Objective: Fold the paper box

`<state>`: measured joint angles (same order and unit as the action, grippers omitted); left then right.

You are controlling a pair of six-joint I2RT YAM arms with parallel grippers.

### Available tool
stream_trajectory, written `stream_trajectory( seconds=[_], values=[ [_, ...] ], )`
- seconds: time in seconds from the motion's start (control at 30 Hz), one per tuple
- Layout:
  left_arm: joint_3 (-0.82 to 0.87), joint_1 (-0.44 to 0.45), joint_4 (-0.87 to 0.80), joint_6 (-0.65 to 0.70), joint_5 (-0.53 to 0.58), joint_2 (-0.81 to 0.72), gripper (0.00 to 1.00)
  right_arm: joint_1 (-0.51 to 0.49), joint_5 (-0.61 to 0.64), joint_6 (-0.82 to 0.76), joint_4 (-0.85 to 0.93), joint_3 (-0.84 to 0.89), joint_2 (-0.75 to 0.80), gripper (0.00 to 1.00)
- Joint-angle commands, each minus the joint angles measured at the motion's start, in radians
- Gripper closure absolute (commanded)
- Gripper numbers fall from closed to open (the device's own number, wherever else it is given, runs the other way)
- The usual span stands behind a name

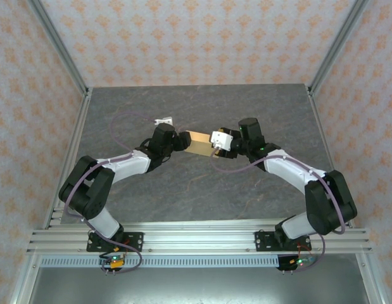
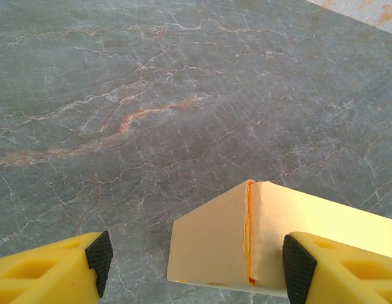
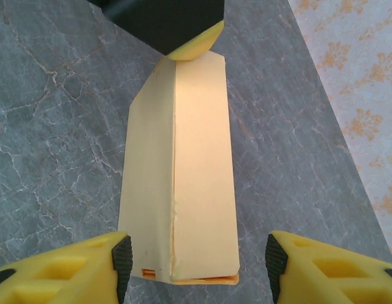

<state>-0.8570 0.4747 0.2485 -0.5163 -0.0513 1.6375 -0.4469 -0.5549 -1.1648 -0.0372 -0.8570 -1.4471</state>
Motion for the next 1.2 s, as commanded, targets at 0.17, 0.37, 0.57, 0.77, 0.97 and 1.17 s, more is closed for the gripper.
stream_trajectory(
  seconds=[0.17,0.37,0.57,0.77,0.97,1.17],
  values=[
    [0.053,-0.015,-0.143,0.012,0.071,0.022,0.27,0.004,0.012,0.036,0.101,0.032,-0.081,0.37],
    [0.062,-0.016,-0.120,-0.001,0.058,0.021,0.27,0.013,-0.009,0.121,-0.059,0.090,0.017,0.34],
    [0.128,-0.009,-0.013,0.020,0.053,-0.019,0.25,0.019,-0.010,0.266,-0.350,0.152,0.128,0.27],
    [0.252,0.046,0.123,0.053,0.113,-0.074,0.23,0.018,0.204,0.442,-0.510,0.159,0.202,0.01],
    [0.285,0.112,0.069,0.062,0.194,-0.131,0.17,0.022,0.328,0.511,-0.293,0.053,0.258,0.01],
    [0.285,0.125,-0.050,0.041,0.349,-0.294,0.09,0.022,0.466,0.630,-0.313,0.079,0.346,0.01]
  ],
)
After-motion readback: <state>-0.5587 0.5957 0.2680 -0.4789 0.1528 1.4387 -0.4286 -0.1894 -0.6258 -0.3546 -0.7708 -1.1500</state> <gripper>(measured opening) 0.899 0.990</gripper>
